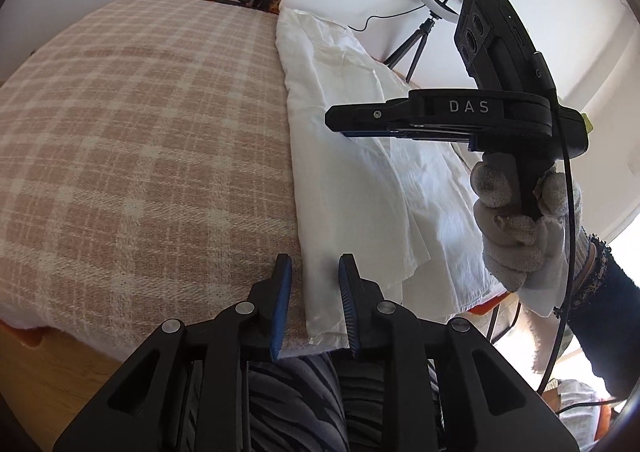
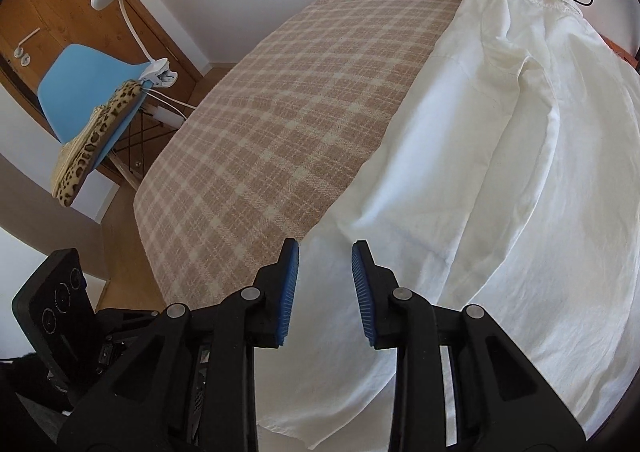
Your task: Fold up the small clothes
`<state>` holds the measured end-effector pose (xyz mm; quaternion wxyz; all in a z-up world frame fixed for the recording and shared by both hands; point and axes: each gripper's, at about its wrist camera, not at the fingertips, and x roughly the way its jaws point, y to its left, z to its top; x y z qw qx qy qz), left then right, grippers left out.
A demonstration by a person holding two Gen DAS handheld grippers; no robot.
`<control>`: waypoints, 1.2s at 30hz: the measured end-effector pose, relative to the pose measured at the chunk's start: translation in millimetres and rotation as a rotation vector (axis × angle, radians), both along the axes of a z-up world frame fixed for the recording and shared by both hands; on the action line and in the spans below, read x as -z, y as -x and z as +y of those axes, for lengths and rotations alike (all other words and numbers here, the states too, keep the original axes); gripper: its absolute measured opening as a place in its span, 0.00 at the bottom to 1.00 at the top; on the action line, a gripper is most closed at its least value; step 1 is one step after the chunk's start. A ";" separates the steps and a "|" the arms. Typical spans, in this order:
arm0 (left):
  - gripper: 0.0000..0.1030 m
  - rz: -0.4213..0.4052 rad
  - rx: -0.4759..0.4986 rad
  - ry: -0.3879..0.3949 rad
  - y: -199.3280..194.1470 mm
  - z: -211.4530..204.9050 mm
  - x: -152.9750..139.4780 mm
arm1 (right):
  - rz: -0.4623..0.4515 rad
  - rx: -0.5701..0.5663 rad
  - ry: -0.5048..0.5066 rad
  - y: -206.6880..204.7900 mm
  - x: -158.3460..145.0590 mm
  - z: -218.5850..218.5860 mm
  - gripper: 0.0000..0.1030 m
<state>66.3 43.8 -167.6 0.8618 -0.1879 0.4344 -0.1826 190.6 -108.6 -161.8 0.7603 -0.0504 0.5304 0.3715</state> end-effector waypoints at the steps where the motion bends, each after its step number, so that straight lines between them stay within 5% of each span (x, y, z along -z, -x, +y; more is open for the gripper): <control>1: 0.22 -0.003 -0.001 0.003 3.1 1.9 -1.9 | 0.013 0.001 0.012 5.7 6.3 -0.8 0.29; 7: 0.22 -0.037 -0.032 -0.031 21.2 16.3 -15.4 | 0.032 0.020 -0.049 48.0 8.2 -26.7 0.34; 11: 0.22 -0.079 -0.047 -0.044 31.0 23.2 -26.9 | -0.089 0.126 -0.073 71.3 -18.9 -63.9 0.68; 14: 0.23 -0.100 -0.053 -0.038 28.1 21.0 -33.5 | -0.156 0.219 -0.098 79.8 -39.8 -103.6 0.68; 16: 0.41 -0.115 -0.055 -0.039 26.6 17.4 -38.5 | -0.185 0.307 -0.101 84.4 -47.6 -134.8 0.68; 18: 0.48 -0.139 -0.048 -0.036 26.5 12.8 -44.2 | -0.219 0.406 -0.087 89.1 -53.2 -170.1 0.69; 29: 0.48 -0.204 0.039 -0.032 11.4 -24.5 -68.3 | -0.197 0.918 -0.031 100.7 -54.6 -388.0 0.70; 36: 0.48 -0.176 0.069 -0.017 -0.7 -49.1 -66.7 | -0.149 1.176 -0.004 95.6 -40.5 -512.1 0.70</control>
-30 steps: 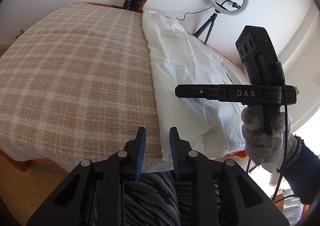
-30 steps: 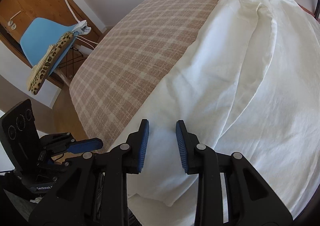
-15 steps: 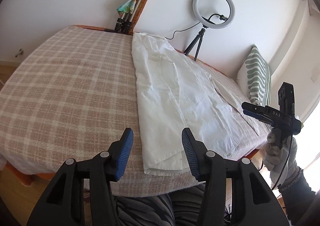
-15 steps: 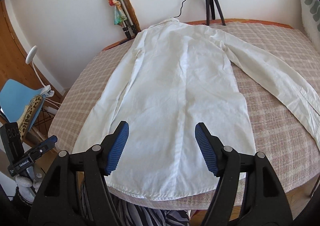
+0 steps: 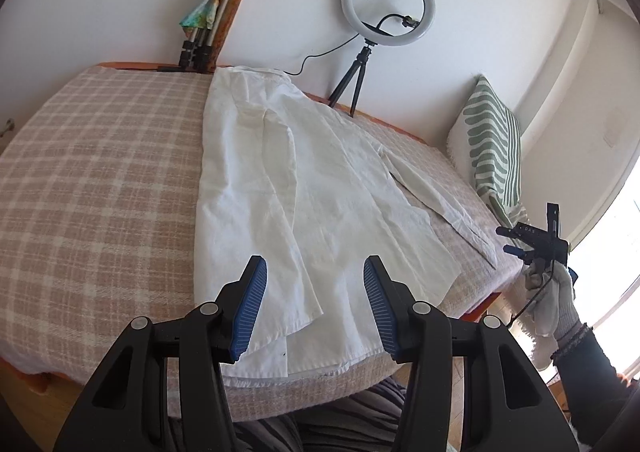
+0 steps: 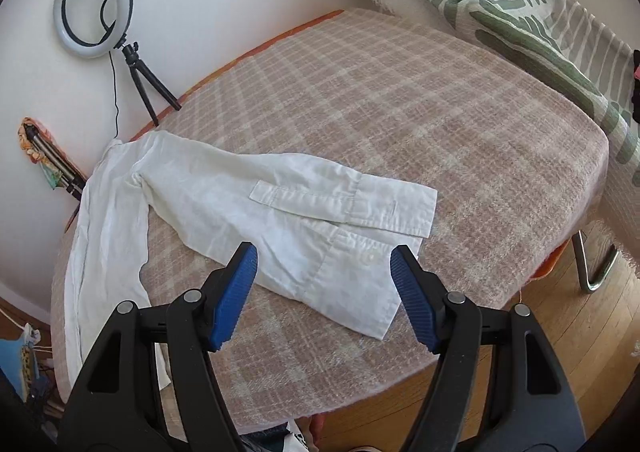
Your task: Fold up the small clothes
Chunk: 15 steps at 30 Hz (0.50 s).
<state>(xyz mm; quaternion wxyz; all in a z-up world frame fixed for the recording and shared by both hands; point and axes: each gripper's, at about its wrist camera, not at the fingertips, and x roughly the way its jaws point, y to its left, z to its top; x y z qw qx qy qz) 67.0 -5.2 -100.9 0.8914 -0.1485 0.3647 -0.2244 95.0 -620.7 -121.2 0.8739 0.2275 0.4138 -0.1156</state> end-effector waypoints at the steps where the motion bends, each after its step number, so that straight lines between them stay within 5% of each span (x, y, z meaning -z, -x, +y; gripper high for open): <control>1: 0.48 0.005 0.006 0.000 -1.0 -3.9 0.8 | 0.006 0.036 -0.020 -1.9 4.0 -13.9 0.70; 8: 0.48 0.031 0.030 0.002 -9.6 -23.8 3.6 | 0.004 0.172 -0.190 -11.0 29.5 -76.2 0.70; 15: 0.48 0.031 0.035 -0.004 -13.7 -25.5 2.7 | 0.012 0.105 -0.159 -24.8 30.3 -62.4 0.70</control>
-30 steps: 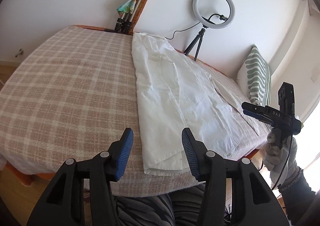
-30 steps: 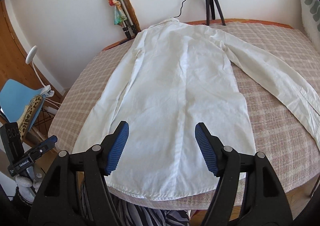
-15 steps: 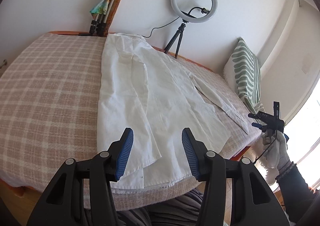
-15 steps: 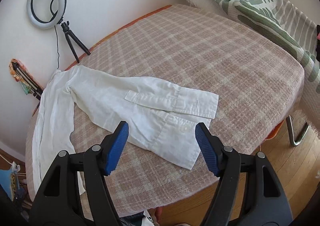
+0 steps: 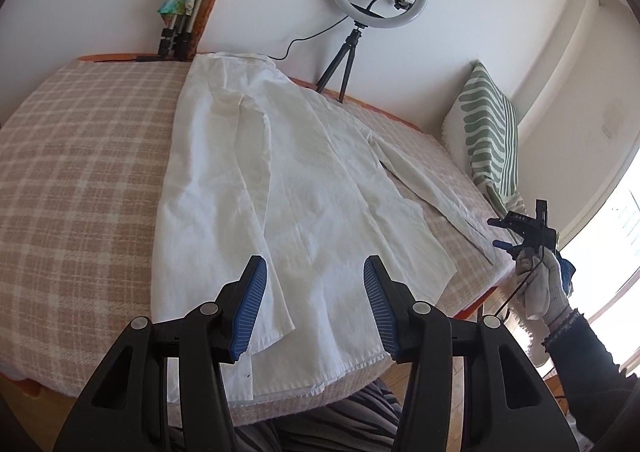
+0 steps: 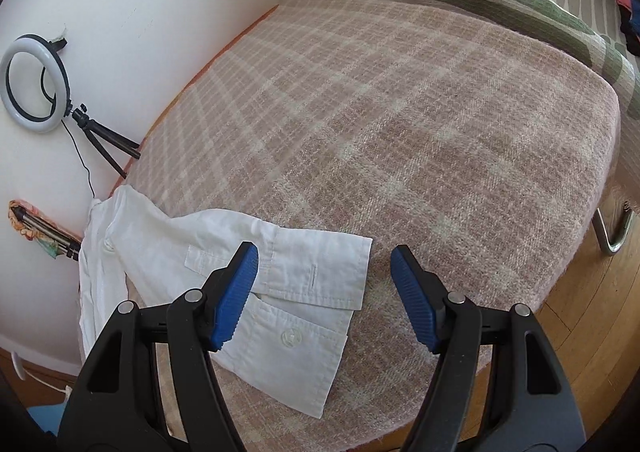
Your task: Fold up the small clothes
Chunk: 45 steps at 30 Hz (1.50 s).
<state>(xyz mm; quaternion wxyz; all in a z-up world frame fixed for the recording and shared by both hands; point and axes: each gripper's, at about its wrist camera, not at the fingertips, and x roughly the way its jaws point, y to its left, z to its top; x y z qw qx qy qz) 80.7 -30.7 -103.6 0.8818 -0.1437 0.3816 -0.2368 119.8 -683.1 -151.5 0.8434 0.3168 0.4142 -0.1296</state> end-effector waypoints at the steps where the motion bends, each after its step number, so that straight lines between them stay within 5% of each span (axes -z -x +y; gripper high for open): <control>1: 0.48 0.002 -0.003 0.001 -0.5 0.6 0.6 | 0.005 -0.008 0.015 -0.4 0.2 3.5 0.70; 3: 0.48 0.007 -0.004 0.003 -0.4 1.7 2.2 | 0.018 -0.017 0.057 -1.9 0.8 10.5 0.66; 6: 0.48 0.012 -0.004 -0.001 -0.5 3.1 4.2 | 0.050 -0.033 0.137 -5.2 2.0 22.3 0.45; 8: 0.48 0.015 -0.008 0.000 -0.2 3.3 5.2 | 0.071 -0.050 0.185 -7.1 2.1 29.3 0.13; 11: 0.48 0.017 -0.009 0.001 0.3 3.6 6.0 | 0.069 -0.076 0.203 -6.3 0.5 38.7 0.09; 19: 0.48 0.010 -0.007 -0.006 1.7 1.6 8.2 | -0.100 -0.171 0.184 7.4 -47.8 95.2 0.07; 26: 0.48 0.016 0.001 0.002 2.3 -3.2 11.9 | -0.245 -0.457 0.155 18.1 -94.1 211.5 0.07; 34: 0.48 0.014 0.002 -0.003 2.8 -6.1 14.9 | -0.202 -0.861 0.122 47.0 -53.3 354.6 0.07; 36: 0.48 0.018 0.012 0.003 1.5 -9.6 17.0 | -0.145 -0.913 0.096 45.1 -36.4 367.0 0.13; 38: 0.48 0.025 0.032 0.010 0.0 -16.6 20.0 | -0.097 -0.955 0.043 40.2 -25.6 368.0 0.37; 40: 0.48 0.036 0.055 0.019 -2.4 -26.6 24.0 | -0.115 -0.972 0.049 40.6 -28.6 362.3 0.48; 45: 0.53 0.092 0.131 0.062 -13.3 -63.4 40.2 | -0.159 -0.927 0.095 10.6 -56.1 331.6 0.49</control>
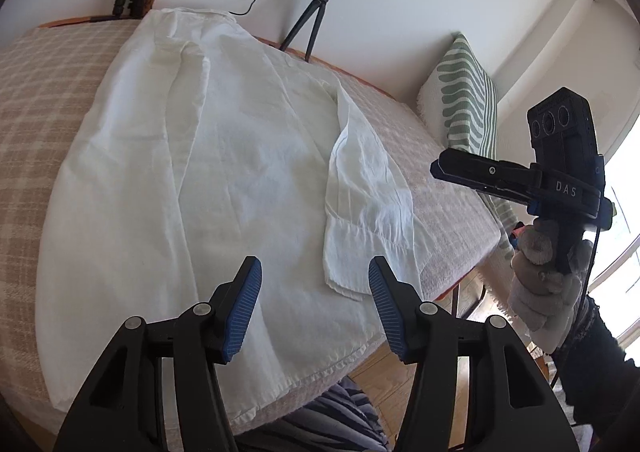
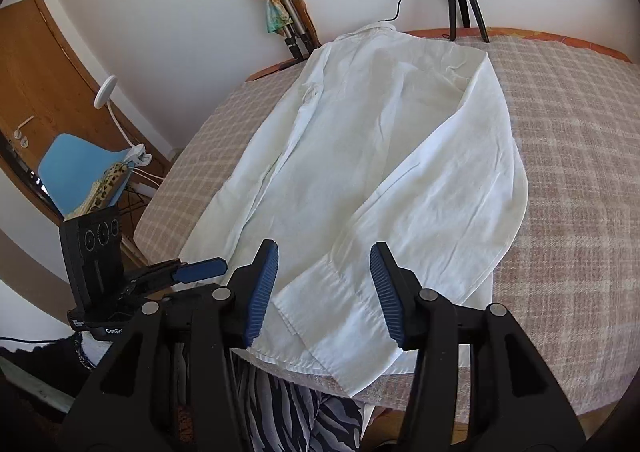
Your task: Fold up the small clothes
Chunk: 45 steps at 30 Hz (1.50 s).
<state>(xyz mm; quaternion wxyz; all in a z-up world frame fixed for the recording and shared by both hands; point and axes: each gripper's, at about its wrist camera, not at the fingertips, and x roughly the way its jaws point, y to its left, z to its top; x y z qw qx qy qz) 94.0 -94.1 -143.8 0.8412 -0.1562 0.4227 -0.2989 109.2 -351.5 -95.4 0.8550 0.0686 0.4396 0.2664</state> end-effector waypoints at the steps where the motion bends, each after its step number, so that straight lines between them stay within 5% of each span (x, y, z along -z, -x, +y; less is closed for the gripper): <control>1: 0.53 0.013 0.014 0.008 -2.6 -8.5 3.9 | -0.008 0.018 0.010 -10.6 -3.8 -5.2 0.49; 6: 0.53 0.075 0.034 0.011 -16.0 -37.0 19.6 | -0.023 0.140 0.084 -83.5 -14.4 -27.9 0.49; 12: 0.50 0.031 0.005 0.029 -11.9 -47.5 19.6 | 0.054 0.278 0.114 -176.7 -5.2 -48.2 0.49; 14: 0.27 0.023 0.000 0.005 -12.8 -52.1 21.2 | 0.085 0.312 0.109 -203.3 1.4 -50.0 0.49; 15: 0.06 0.035 0.002 0.002 -14.8 -53.7 24.0 | 0.097 0.327 0.107 -215.0 5.6 -50.4 0.49; 16: 0.02 0.050 -0.001 0.016 -16.8 -52.4 27.3 | 0.109 0.336 0.103 -225.1 9.2 -50.0 0.49; 22: 0.02 0.021 -0.005 0.042 -9.7 -50.9 27.5 | 0.171 0.366 0.161 -274.0 30.9 -37.6 0.49; 24: 0.01 0.007 0.004 0.017 -9.7 -54.8 25.9 | 0.179 0.378 0.205 -284.3 35.6 -34.4 0.36; 25: 0.01 0.003 0.007 0.013 -9.5 -55.4 25.2 | 0.186 0.378 0.222 -287.6 37.9 -32.6 0.13; 26: 0.01 0.002 0.011 0.013 -9.4 -55.9 24.1 | 0.204 0.370 0.235 -291.8 40.7 -30.8 0.07; 38: 0.01 0.006 0.038 0.071 15.8 -43.6 13.3 | 0.058 0.188 0.243 -283.9 -17.2 51.9 0.03; 43: 0.01 0.007 0.029 0.057 15.5 -38.7 16.3 | 0.058 0.094 0.309 -292.2 -2.3 101.5 0.03; 45: 0.01 0.009 0.023 0.050 14.8 -35.1 15.0 | 0.038 0.115 0.376 -289.7 -1.5 103.2 0.11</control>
